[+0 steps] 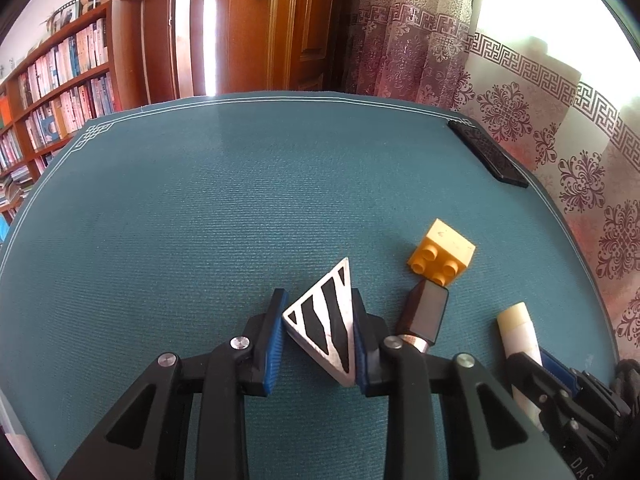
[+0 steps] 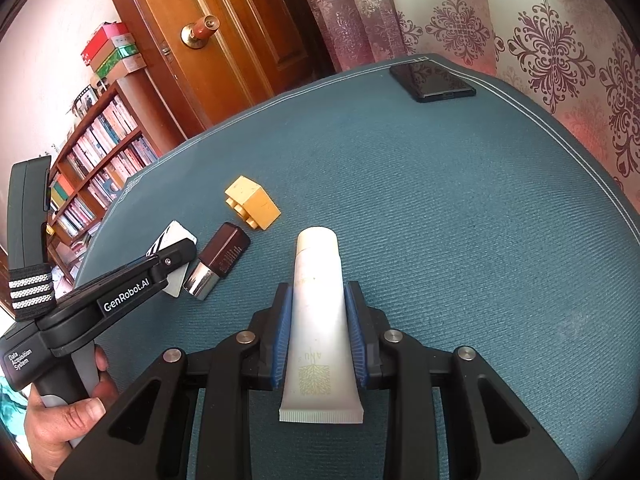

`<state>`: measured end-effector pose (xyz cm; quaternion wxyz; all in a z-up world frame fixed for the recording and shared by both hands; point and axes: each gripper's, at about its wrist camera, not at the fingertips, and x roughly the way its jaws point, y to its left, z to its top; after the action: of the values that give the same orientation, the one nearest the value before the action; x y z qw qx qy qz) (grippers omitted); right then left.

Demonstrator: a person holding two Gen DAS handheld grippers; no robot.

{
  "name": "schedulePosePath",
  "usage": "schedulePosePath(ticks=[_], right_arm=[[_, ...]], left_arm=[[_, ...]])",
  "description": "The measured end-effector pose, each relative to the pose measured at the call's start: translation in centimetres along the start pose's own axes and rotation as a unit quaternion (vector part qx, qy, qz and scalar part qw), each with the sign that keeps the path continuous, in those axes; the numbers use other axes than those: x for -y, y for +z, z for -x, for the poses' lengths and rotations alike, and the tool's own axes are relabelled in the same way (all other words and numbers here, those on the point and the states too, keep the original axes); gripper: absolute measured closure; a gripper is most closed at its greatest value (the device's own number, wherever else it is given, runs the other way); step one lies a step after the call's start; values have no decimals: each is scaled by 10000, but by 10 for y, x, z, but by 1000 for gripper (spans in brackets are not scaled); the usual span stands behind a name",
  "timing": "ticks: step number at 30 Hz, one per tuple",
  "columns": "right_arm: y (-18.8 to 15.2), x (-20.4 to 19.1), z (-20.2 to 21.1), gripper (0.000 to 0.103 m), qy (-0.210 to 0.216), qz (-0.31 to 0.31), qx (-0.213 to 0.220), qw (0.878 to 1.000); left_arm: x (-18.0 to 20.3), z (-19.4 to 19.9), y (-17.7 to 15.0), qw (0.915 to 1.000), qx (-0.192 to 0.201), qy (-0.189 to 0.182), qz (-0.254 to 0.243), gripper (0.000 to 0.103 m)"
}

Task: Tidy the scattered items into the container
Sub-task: 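Carry the striped block over the bowl with the left gripper while the right carries the tube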

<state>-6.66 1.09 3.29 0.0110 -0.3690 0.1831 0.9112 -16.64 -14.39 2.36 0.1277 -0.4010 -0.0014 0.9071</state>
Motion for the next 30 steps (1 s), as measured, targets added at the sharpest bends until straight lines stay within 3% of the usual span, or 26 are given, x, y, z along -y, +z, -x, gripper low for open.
schedulePosePath(ticks=[10, 20, 26, 30], right_arm=[[-2, 1, 4, 74, 58, 18, 3, 10000], [-1, 17, 8, 74, 566, -534, -106, 9969], [-3, 13, 11, 74, 603, -581, -159, 9964], [-6, 7, 15, 74, 853, -648, -253, 9939]], left_arm=[[-2, 27, -10, 9999, 100, -15, 34, 71], [-11, 56, -22, 9998, 179, -16, 9, 71], [-16, 71, -31, 9998, 206, -10, 13, 71], [-18, 78, -36, 9998, 177, -52, -7, 71]])
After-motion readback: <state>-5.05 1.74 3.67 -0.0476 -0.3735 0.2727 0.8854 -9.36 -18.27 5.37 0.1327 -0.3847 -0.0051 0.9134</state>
